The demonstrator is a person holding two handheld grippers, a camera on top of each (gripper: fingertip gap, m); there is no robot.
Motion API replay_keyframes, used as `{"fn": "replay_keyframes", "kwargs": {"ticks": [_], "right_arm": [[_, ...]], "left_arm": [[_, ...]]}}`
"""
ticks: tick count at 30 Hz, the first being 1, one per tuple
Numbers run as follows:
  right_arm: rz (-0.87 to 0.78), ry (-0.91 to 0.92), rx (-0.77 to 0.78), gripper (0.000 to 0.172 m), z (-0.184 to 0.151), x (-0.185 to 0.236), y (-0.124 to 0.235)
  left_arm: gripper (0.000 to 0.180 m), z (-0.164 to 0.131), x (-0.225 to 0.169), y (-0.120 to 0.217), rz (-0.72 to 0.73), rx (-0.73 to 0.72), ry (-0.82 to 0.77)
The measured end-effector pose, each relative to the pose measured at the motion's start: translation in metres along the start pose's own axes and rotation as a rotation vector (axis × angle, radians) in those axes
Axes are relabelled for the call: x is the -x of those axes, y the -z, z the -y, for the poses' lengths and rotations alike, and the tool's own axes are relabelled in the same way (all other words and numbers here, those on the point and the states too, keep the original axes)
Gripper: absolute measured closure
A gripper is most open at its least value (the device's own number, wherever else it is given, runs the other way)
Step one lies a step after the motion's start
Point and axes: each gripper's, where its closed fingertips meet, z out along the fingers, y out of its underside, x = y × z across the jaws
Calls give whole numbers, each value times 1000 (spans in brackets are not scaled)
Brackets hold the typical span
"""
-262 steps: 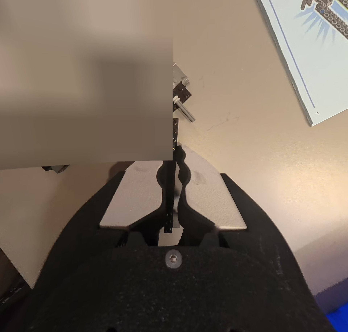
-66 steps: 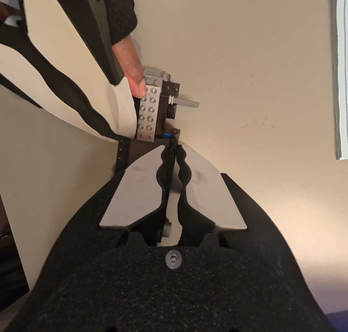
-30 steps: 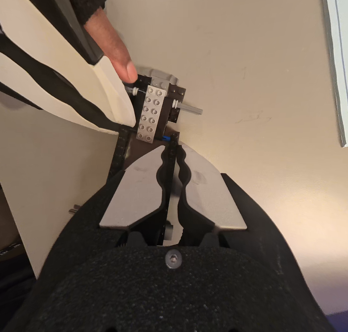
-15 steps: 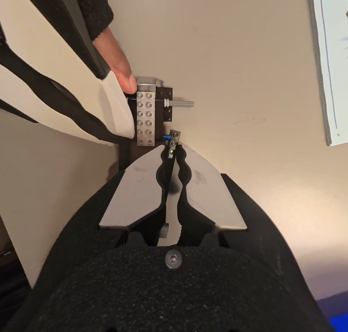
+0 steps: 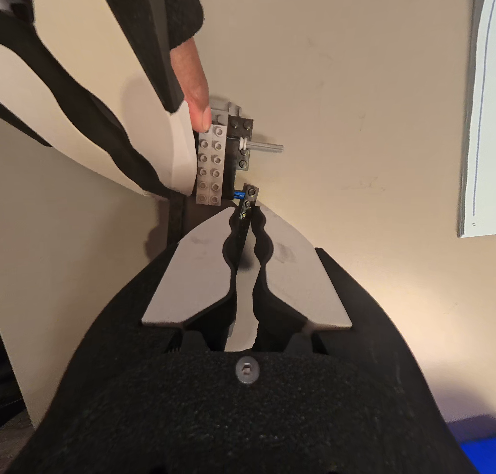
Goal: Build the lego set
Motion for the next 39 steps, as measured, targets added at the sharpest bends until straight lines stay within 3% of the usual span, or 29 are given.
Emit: {"fn": "replay_keyframes", "kwargs": {"ticks": [32, 39], "right_arm": [[156, 172, -11, 162, 0, 11, 0], [120, 211, -2, 162, 0, 11, 1]], "left_arm": [[173, 0, -12, 4, -148, -61, -56], [173, 0, -13, 4, -159, -62, -53]]}}
